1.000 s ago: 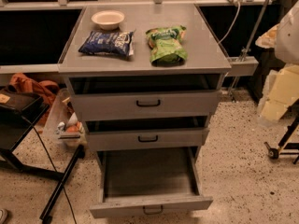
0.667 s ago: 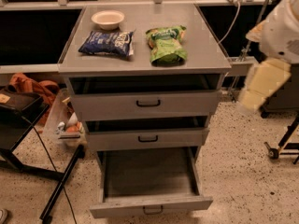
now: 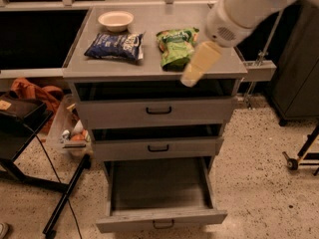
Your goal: Place blue chip bag into bottom drawer
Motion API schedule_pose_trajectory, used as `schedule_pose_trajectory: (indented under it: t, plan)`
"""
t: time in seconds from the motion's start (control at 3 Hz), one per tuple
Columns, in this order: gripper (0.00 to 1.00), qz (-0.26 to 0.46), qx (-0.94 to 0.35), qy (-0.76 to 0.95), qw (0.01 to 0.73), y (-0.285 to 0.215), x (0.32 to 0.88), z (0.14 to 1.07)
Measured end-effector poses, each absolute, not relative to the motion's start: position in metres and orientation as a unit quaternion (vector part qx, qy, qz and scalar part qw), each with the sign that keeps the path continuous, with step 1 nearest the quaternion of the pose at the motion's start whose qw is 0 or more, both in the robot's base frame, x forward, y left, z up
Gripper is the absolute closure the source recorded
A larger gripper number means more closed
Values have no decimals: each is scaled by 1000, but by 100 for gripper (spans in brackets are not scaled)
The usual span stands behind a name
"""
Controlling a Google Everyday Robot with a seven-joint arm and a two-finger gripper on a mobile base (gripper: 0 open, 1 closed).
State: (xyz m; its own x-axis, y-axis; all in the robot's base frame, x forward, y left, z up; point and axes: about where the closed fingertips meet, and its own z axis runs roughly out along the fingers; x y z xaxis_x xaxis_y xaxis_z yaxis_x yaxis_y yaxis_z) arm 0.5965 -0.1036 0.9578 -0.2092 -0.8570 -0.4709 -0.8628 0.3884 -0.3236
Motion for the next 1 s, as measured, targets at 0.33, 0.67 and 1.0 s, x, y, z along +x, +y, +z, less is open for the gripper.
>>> schedule_pose_trajectory:
  t: [0.33,0.67,1.0]
  plan:
    - [0,43,-527,782,330,-50,669,947]
    - [0,86,-474,813,329,-8,733,926]
    - [0,97,-450,821,337,-1,750,929]
